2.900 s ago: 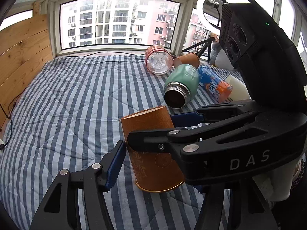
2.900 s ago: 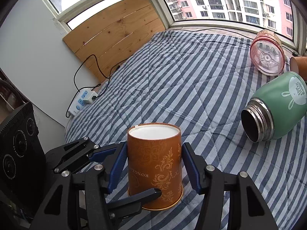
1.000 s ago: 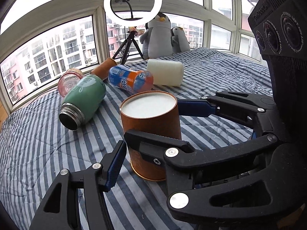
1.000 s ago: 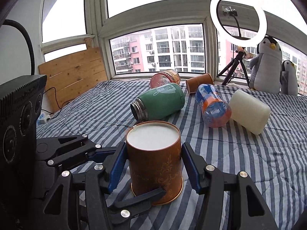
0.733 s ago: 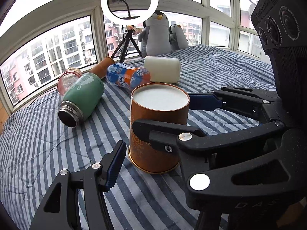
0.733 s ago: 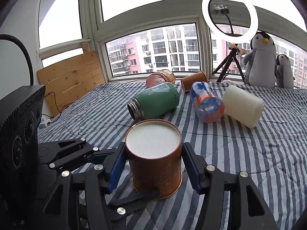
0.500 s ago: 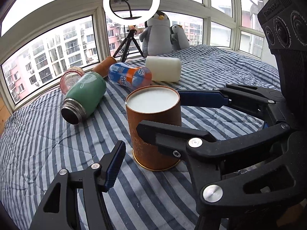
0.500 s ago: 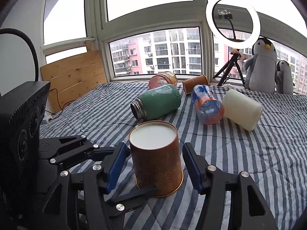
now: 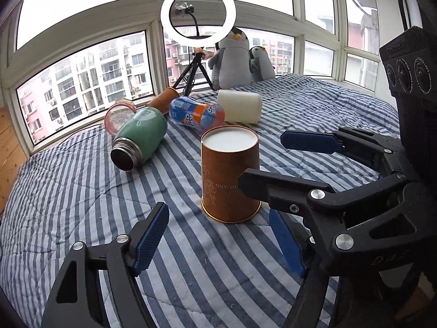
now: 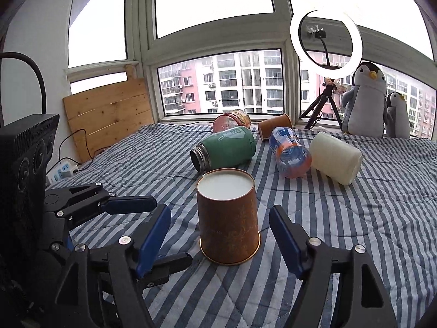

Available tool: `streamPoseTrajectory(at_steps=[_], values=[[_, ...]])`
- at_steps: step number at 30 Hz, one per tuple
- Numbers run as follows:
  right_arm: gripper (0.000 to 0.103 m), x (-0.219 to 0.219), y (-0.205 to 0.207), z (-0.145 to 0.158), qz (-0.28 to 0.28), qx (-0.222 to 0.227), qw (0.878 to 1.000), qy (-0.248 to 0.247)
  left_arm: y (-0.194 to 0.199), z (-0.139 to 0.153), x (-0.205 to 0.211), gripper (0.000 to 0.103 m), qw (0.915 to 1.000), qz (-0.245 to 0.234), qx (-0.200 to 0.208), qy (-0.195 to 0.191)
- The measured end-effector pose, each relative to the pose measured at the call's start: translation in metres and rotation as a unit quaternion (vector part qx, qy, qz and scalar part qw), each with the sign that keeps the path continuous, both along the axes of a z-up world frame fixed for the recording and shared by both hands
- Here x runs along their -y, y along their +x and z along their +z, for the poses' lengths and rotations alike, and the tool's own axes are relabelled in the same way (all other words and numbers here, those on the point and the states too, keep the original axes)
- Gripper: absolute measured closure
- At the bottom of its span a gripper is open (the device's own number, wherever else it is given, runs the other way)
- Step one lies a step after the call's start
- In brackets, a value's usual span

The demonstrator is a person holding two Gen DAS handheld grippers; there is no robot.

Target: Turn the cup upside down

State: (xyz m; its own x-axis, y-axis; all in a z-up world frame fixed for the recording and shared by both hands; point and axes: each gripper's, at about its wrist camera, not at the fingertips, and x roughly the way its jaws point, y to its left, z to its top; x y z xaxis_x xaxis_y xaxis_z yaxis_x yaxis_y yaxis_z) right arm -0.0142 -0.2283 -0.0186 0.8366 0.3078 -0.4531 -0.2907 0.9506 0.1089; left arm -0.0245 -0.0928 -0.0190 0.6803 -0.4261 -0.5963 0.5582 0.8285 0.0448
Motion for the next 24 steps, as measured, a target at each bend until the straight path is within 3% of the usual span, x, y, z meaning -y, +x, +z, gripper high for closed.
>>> streamPoseTrajectory(at_steps=[2, 7, 11, 16, 24], values=[[0.024, -0.001, -0.006, 0.0, 0.002, 0.001, 1.0, 0.001, -0.008, 0.002, -0.005, 0.011, 0.9999, 0.005, 0.009, -0.002], [0.022, -0.002, -0.023, 0.001, -0.007, 0.02, 1.0, 0.001, -0.023, 0.005, -0.019, 0.0, 0.9989, 0.025, 0.038, -0.009], [0.016, 0.003, -0.032, 0.004, -0.02, 0.038, 0.999, 0.009, -0.026, 0.004, -0.032, 0.001, 0.9977, 0.046, 0.047, -0.014], [0.015, 0.014, -0.033, 0.007, -0.038, 0.051, 0.998, 0.011, -0.023, 0.005, -0.054, 0.001, 0.9943, 0.082, 0.048, -0.048], [0.014, 0.027, -0.02, 0.006, -0.075, 0.075, 0.994, -0.003, -0.018, 0.025, -0.062, 0.001, 0.9792, 0.141, 0.118, -0.085]])
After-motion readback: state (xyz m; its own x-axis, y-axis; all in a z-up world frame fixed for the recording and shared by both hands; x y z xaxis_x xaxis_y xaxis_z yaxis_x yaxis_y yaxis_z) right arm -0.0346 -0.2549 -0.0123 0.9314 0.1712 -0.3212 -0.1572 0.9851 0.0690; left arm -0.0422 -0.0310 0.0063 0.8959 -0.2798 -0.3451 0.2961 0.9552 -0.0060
